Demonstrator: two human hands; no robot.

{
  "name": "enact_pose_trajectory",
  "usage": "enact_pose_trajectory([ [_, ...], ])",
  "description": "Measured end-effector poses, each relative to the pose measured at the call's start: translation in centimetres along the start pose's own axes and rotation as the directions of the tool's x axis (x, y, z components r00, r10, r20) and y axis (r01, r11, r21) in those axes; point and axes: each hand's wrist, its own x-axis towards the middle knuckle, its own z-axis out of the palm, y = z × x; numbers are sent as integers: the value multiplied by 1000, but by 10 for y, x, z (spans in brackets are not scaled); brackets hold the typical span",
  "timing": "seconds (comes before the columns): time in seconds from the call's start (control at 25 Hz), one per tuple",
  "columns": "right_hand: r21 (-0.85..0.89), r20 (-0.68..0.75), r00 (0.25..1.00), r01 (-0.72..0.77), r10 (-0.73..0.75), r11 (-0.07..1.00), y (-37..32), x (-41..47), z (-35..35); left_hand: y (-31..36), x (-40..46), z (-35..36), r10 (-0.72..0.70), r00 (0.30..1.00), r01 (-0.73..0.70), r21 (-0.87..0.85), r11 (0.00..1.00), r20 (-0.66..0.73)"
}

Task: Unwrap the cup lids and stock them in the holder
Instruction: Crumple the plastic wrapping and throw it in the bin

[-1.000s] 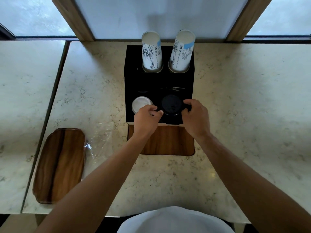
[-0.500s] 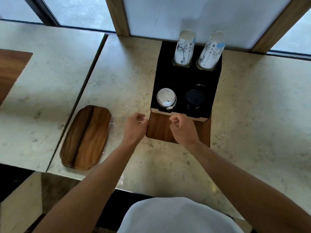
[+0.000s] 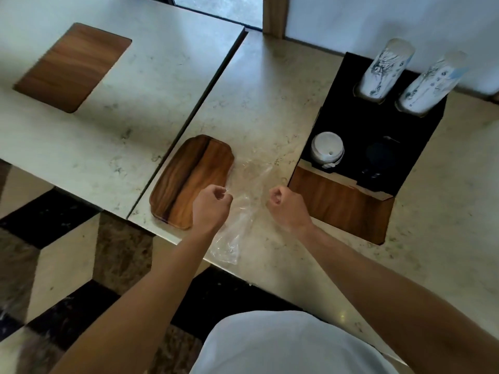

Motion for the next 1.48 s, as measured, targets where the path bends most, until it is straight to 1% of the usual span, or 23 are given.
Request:
enact_pose_trajectory([
  [0.08, -14, 66, 995, -79, 79, 997, -2, 2, 15, -13, -3, -2, -26, 999, 25, 30, 999, 20],
  [0.16, 34, 93, 984, -153, 149, 988, -5, 0, 29, -24, -6, -2, -33, 997, 29, 63, 998, 67],
  [0.24, 122, 71, 975, -217, 209, 969, -8, -2, 40, -32, -9, 1, -32, 992, 23, 79, 997, 121],
  [0.36, 209, 51, 966, -258, 253, 943, -9, -4, 51, -41, -13, 4, -38, 987, 26, 76, 997, 158],
  [0.56, 220, 55, 960, -281, 276, 934, -3, 2, 56, -48, -14, 7, -87, 975, 85, 17, 996, 202],
  [0.72, 386, 154, 943, -332, 294, 861, 4, -7, 41, -47, -8, 12, -113, 974, 116, -5, 993, 196],
  [0.84, 467, 172, 956, -292, 239, 835, 14, -18, 22, -37, -4, 20, -111, 971, 122, -38, 992, 212],
  [0.92, 534, 166, 965, -261, 203, 804, 23, -28, 8, -29, -3, 28, -132, 955, 159, -86, 983, 265],
  [0.96, 568, 160, 969, -248, 190, 785, 28, -32, 2, -25, -3, 32, -150, 935, 206, -147, 968, 322],
  [1.04, 621, 135, 976, -219, 172, 753, 42, -42, -12, -15, -9, 44, -156, 866, 324, -296, 898, 475],
  [1.08, 649, 119, 980, -200, 162, 734, 49, -47, -19, -10, -13, 49, -126, 833, 354, -345, 869, 538],
  [1.12, 675, 105, 982, -185, 155, 714, 57, -51, -25, -5, -17, 52, -88, 813, 356, -371, 858, 576],
  [1.2, 719, 95, 983, -177, 158, 672, 73, -59, -37, 8, -25, 59, -36, 783, 362, -408, 838, 621],
  [1.28, 783, 106, 982, -179, 155, 596, 91, -68, -47, 19, -33, 65, -22, 745, 426, -450, 785, 666],
  [1.36, 845, 121, 985, -169, 127, 507, 111, -81, -60, 30, -44, 68, 3, 684, 487, -460, 742, 729],
  [1.48, 886, 150, 988, -148, 31, 440, 142, -101, -74, 44, -63, 73, 63, 572, 509, -414, 754, 818],
])
